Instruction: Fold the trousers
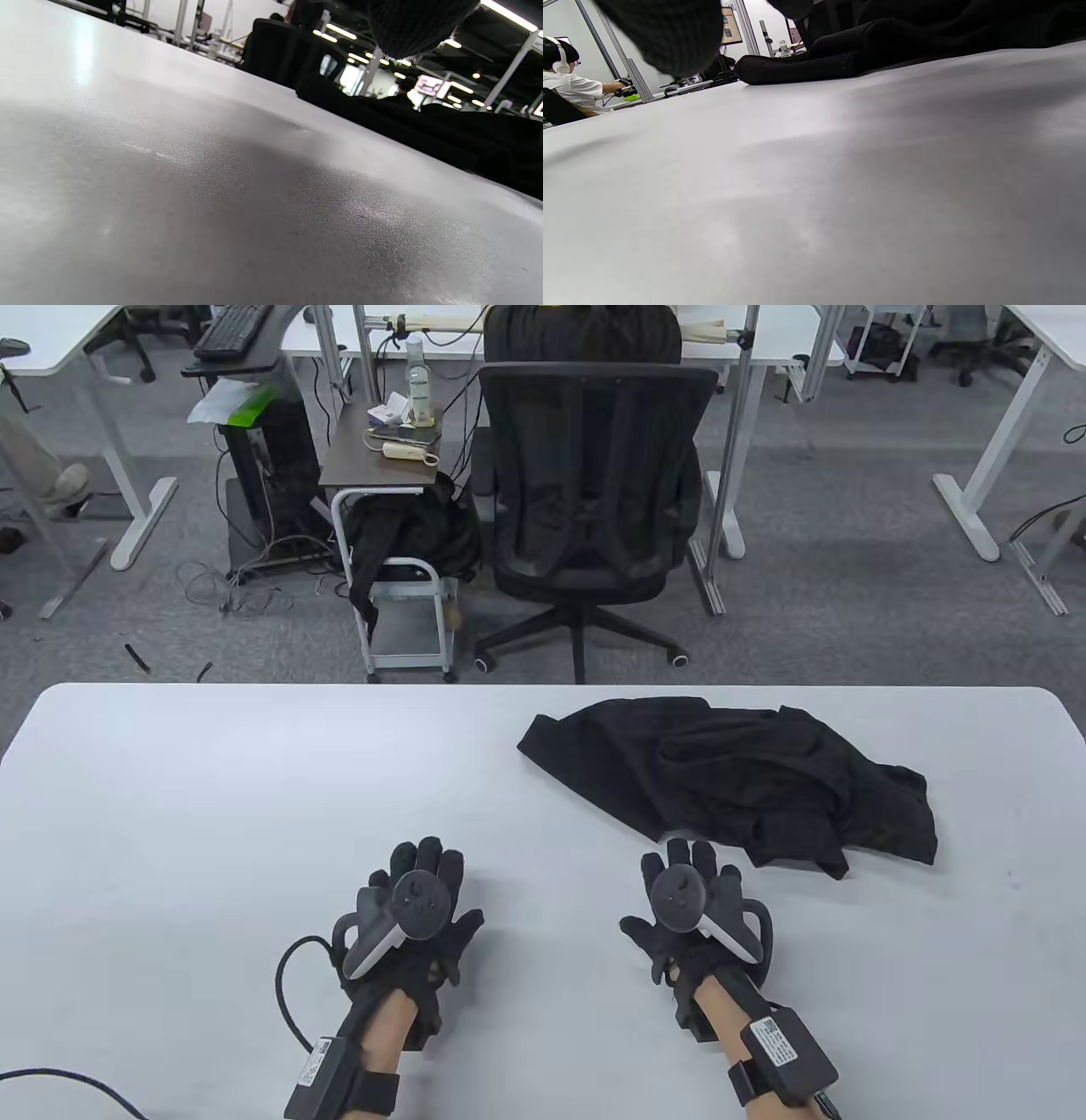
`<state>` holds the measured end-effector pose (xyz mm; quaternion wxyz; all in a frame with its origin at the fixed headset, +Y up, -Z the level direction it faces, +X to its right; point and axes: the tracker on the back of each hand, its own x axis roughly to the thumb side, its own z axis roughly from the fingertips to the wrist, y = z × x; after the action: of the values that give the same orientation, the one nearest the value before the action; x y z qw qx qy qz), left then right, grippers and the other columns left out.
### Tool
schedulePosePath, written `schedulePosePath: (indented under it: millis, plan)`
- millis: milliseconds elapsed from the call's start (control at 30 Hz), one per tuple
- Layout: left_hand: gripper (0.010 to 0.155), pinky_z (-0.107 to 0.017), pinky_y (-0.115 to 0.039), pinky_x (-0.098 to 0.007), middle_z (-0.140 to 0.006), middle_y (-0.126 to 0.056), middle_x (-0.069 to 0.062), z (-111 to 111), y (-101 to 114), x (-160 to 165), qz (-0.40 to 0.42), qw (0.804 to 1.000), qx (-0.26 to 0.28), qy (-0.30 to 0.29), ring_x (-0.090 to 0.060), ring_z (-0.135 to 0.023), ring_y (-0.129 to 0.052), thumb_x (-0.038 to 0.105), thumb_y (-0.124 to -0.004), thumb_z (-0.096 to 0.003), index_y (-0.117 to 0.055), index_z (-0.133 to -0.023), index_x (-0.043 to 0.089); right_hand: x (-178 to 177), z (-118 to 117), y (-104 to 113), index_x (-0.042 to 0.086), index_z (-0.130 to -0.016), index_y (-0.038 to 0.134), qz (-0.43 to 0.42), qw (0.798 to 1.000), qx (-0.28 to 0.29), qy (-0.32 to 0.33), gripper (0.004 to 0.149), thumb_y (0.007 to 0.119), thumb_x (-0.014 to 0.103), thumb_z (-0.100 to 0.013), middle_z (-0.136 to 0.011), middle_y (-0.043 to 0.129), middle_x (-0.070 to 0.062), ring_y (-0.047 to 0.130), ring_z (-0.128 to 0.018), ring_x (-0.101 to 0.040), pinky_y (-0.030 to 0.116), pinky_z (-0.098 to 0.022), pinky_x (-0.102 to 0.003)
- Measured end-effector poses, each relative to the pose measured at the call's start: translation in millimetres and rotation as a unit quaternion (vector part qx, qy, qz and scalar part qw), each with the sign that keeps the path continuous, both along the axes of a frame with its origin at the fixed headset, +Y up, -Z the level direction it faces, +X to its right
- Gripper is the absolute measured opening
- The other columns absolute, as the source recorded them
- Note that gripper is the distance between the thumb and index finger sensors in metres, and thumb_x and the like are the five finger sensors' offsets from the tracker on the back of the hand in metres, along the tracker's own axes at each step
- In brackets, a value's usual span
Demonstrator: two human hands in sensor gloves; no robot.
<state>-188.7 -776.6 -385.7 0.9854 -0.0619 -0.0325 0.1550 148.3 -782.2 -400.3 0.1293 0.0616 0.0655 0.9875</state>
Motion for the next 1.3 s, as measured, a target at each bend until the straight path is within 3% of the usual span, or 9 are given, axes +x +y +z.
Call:
schedulePosePath:
  millis: [667,900,1300]
  plan:
    - [0.074,-0.080,-0.022,-0.060,-0.125,-0.019,0.005,0.3,1.2,-3.0,0.014,1.000,-0.004,0.007,-0.031,-0.115,-0.013,0.059,-0.070,-0.0489,-0.032,-0.109,0.038,-2.3,-1.7,-3.5,0.023,-0.110,0.038,-0.005,1.000,-0.006,-0.001,0.083,0.071,0.060,-0.043,-0.115,0.022,-0.013,0.020,-0.106,-0.046,0.024,-0.073,-0.068]
    - [0.073,-0.080,-0.027,-0.059,-0.125,-0.025,0.003,0.4,7.0,-2.2,0.025,1.000,0.001,0.004,-0.032,-0.115,-0.020,0.058,-0.070,-0.0490,-0.035,-0.109,0.037,3.0,-5.4,5.4,0.023,-0.110,0.038,-0.037,0.999,-0.008,-0.016,0.083,0.071,0.060,-0.043,-0.115,0.022,-0.013,0.021,-0.106,-0.046,0.025,-0.073,-0.069]
    - [0.072,-0.080,-0.032,-0.059,-0.125,-0.032,0.001,3.4,11.0,3.0,0.027,1.000,0.005,-0.006,-0.034,-0.114,-0.028,0.058,-0.070,-0.0490,-0.038,-0.109,0.036,64.2,-49.5,34.6,0.022,-0.110,0.035,-0.124,0.983,-0.029,-0.131,0.083,0.072,0.058,-0.044,-0.115,0.017,-0.012,0.016,-0.106,-0.046,0.022,-0.073,-0.068]
